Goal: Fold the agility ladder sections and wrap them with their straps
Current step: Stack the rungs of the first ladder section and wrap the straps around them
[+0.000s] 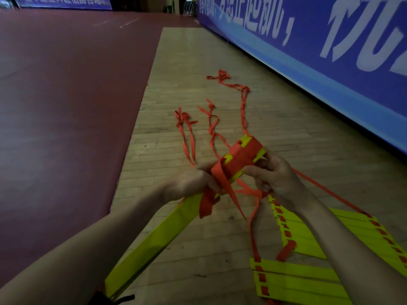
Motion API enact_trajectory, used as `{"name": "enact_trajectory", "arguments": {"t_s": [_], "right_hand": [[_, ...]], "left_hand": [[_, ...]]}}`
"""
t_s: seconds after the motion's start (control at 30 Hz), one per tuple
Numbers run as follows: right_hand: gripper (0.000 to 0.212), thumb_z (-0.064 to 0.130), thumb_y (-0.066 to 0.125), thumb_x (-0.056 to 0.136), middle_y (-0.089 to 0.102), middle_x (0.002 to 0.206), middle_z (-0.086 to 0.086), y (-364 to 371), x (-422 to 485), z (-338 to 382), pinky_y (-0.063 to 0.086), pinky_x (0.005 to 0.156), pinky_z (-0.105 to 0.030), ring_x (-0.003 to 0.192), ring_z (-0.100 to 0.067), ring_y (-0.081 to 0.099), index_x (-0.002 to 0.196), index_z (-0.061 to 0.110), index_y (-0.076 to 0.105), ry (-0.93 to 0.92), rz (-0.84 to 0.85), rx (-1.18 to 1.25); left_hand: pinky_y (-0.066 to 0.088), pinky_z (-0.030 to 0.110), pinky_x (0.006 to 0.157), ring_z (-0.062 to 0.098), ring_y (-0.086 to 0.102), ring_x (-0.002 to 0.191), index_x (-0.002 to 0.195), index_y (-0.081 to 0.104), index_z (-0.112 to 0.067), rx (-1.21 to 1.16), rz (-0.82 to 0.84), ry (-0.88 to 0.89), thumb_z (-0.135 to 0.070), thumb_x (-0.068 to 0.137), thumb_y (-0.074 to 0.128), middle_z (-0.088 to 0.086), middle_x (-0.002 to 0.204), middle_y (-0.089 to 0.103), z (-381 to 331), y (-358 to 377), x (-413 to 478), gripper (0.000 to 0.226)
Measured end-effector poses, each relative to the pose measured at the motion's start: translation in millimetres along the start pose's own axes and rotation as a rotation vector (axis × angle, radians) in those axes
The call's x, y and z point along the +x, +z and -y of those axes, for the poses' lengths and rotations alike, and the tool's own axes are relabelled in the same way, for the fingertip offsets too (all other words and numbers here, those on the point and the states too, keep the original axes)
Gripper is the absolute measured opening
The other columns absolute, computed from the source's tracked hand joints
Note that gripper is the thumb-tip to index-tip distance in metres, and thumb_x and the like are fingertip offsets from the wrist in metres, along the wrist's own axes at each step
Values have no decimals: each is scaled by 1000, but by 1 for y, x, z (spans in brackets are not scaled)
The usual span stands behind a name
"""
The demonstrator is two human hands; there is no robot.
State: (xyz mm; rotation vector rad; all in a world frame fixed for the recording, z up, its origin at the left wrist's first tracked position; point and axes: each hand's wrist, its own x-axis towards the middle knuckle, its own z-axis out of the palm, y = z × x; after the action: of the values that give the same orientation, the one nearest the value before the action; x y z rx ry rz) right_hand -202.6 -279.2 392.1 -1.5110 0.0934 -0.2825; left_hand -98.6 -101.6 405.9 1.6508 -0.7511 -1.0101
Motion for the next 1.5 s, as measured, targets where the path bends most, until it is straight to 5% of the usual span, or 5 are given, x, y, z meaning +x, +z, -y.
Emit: {"name": "enact_trajectory", "arguments": {"t_s": [0.23, 0.43, 0.9, 1.27, 1.5], "right_hand": [[37, 43, 52, 91, 40, 57, 0, -3, 3, -5, 19, 39, -18, 42, -5, 29, 85, 9, 64, 284, -138, 17], [12, 14, 60, 90, 57, 57, 7, 0, -1, -6, 42, 44, -16, 49, -6, 45, 83, 6, 65, 289, -83, -79], [61, 33, 89, 57, 45, 49, 14, 0, -6, 1, 20, 36, -11, 35, 3, 30, 102, 13, 53, 83, 290, 252], [7, 18, 65, 75, 25, 49, 5, 6, 3, 8, 8, 36, -16, 33, -1, 20, 76, 14, 60, -2, -204, 246], [13, 13, 63, 87, 28, 41, 11, 11, 6, 8, 14, 32, -16, 31, -1, 23, 78, 12, 55, 13, -350, 213]], "left_hand": [[52, 49, 88, 24, 63, 93, 119, 54, -20, 350, -194, -15, -21, 55, 66, 9, 102, 66, 8, -5, 14, 65], [51, 54, 87, 28, 63, 91, 118, 54, -12, 317, -213, -56, -6, 70, 67, 12, 96, 66, 12, -9, 11, 50], [45, 24, 50, 22, 52, 46, 84, 47, 2, -205, 471, -115, -8, 47, 54, 11, 61, 55, 3, -3, 1, 39], [56, 27, 78, 14, 63, 91, 137, 40, -11, 264, -145, 395, 1, 85, 67, 8, 105, 61, 14, 19, 11, 60], [58, 32, 72, 12, 70, 76, 130, 47, -18, 390, -297, 481, -11, 89, 66, 4, 96, 66, 22, 25, 18, 46]]}}
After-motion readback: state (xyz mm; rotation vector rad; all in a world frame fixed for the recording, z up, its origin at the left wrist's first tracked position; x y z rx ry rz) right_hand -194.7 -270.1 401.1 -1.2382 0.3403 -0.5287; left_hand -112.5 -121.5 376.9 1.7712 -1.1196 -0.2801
